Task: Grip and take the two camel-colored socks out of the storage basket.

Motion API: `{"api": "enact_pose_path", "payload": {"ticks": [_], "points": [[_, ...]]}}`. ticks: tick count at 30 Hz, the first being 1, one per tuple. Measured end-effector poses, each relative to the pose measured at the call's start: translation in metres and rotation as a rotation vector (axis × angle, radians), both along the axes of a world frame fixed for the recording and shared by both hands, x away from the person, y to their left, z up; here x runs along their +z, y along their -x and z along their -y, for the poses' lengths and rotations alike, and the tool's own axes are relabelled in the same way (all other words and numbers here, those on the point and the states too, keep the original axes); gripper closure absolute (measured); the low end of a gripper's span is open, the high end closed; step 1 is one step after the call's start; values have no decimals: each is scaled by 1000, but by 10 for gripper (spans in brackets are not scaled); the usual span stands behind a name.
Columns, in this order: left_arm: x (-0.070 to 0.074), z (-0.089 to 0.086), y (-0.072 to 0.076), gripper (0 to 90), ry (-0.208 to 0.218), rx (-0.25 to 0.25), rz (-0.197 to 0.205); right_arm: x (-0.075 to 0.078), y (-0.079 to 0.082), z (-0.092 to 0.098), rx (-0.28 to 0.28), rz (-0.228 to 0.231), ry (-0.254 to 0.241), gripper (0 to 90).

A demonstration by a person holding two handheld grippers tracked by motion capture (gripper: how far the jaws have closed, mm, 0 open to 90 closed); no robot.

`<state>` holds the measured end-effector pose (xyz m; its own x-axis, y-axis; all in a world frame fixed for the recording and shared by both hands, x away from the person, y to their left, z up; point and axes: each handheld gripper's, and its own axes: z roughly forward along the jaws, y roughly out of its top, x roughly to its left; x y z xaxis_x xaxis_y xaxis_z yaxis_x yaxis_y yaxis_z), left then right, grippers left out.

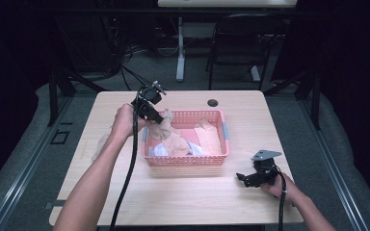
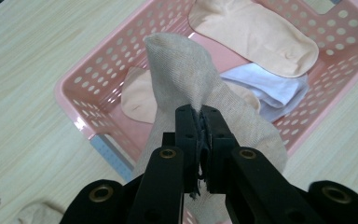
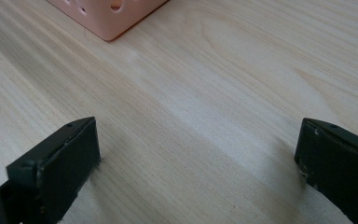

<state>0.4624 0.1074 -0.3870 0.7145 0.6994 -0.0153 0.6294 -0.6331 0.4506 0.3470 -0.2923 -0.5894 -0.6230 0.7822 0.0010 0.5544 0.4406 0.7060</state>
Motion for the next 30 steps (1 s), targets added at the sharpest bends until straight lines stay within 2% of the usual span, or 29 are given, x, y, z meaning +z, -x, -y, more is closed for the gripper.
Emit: {"api": "enact_pose_path", "payload": {"ticks": [15,23,24,27,30], "points": [[36,-54,12,867,-22,91,52,0,0,0,2,0,0,0],[44,-85,21,867,-29,149,61,0,0,0,2,0,0,0],[46,-93,22,866,-21,164,63,0,0,0,2,0,0,0],[47,-100,23,866,-22,176,65,0,0,0,2,0,0,0],[43,-115,25,866,-24,205,60,0,0,0,2,0,0,0]]}}
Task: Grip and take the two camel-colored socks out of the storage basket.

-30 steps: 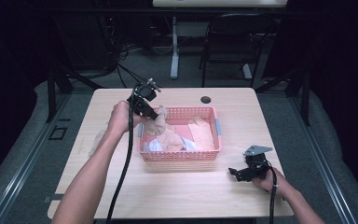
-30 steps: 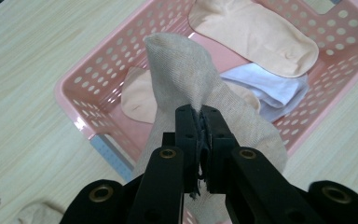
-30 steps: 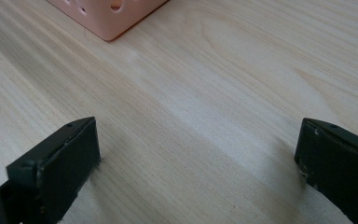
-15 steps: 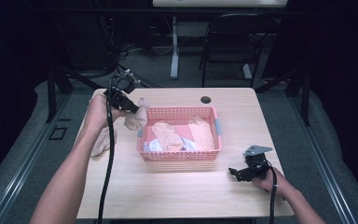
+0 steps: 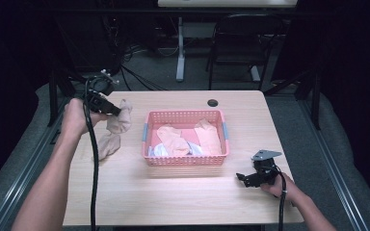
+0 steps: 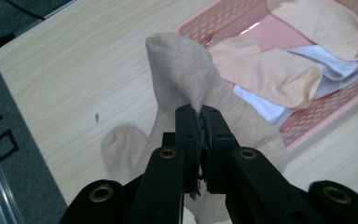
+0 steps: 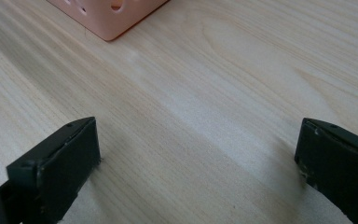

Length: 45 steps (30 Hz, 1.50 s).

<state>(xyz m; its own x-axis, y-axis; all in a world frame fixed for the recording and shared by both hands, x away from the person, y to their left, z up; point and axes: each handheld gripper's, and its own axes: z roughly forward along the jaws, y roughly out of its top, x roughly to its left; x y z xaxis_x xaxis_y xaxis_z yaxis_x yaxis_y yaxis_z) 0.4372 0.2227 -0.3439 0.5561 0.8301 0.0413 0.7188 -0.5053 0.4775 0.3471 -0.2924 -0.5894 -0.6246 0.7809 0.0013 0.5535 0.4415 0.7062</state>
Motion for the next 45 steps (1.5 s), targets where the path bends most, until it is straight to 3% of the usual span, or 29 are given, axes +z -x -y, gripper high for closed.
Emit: {"api": "enact_pose_path", "payload": {"ticks": [7,16,30,41,45], "points": [[-20,-31,7,866,22,53,-21,0,0,0,1,1,0,0],[-48,-54,11,866,51,99,-59,0,0,0,3,1,-4,0],[-100,-58,9,865,64,126,-133,0,0,0,2,1,-4,0],[-160,-51,-2,861,79,156,-204,0,0,0,2,2,-5,0],[-172,-48,-4,819,88,168,-220,0,0,0,2,1,-4,0]]}}
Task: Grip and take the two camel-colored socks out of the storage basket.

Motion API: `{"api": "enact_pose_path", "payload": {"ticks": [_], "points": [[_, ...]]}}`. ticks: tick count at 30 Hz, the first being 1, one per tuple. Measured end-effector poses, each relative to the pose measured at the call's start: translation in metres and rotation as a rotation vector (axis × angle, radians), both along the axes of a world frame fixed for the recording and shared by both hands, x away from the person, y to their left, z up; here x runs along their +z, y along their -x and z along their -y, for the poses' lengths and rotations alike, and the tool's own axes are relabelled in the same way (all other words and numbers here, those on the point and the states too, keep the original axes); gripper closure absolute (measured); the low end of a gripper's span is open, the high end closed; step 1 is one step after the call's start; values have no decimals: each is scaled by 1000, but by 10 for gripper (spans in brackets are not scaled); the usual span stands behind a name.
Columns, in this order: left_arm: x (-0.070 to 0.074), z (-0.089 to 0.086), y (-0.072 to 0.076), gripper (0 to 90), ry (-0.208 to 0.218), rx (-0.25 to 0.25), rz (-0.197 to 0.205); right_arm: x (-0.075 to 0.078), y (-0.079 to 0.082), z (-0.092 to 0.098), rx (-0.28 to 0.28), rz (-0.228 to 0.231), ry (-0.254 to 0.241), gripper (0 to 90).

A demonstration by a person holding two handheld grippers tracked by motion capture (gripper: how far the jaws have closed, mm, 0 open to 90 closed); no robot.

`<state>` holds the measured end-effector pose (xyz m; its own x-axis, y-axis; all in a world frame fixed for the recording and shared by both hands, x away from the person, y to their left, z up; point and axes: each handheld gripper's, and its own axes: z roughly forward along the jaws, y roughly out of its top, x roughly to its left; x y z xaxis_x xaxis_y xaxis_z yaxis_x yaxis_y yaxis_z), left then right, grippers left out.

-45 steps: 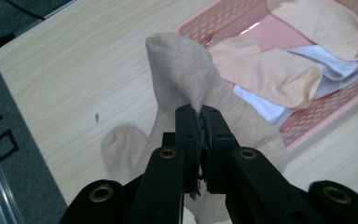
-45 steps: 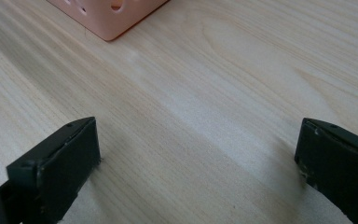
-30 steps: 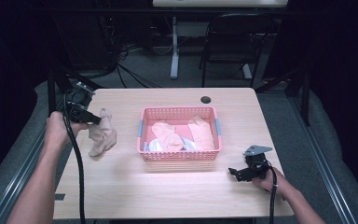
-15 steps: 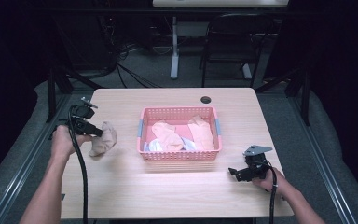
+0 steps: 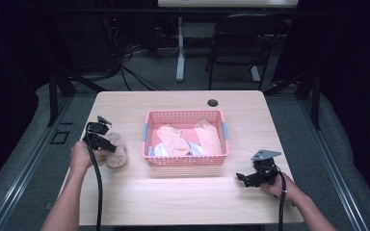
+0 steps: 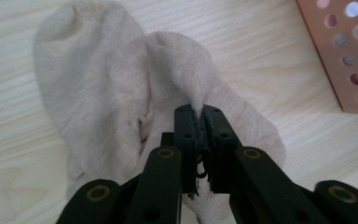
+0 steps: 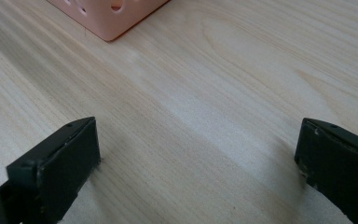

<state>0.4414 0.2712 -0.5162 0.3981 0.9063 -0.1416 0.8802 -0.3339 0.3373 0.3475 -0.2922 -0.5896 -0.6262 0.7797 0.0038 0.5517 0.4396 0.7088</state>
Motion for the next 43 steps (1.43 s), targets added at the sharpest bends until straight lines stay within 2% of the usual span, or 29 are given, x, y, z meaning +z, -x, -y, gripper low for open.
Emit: {"api": "enact_pose_path", "payload": {"ticks": [3,5,8,15,17,21,27,30,34,39,40,42,43], "points": [[2,1,1,697,-2,-6,4,0,0,0,0,0,0,0],[9,1,4,559,-4,3,23,0,0,0,0,0,0,0],[19,-1,9,398,-24,11,56,0,0,0,1,0,0,0],[41,-11,29,154,0,27,133,0,0,0,0,1,0,0],[47,-15,36,150,1,25,153,0,0,0,0,0,0,0],[54,-21,53,87,0,39,196,0,0,0,0,0,0,0],[53,-30,76,33,2,61,242,0,0,0,0,0,0,0],[45,-33,87,17,-4,73,249,0,0,0,0,0,0,0],[29,-36,101,0,-13,71,222,0,0,0,0,0,0,0],[14,-40,118,0,15,86,229,0,0,0,1,-1,0,0],[9,-40,122,0,9,81,215,0,0,0,3,1,0,0],[2,-40,126,0,-5,92,214,0,0,0,2,-1,0,0],[-2,-41,129,0,3,106,219,0,0,0,3,2,-1,0]]}}
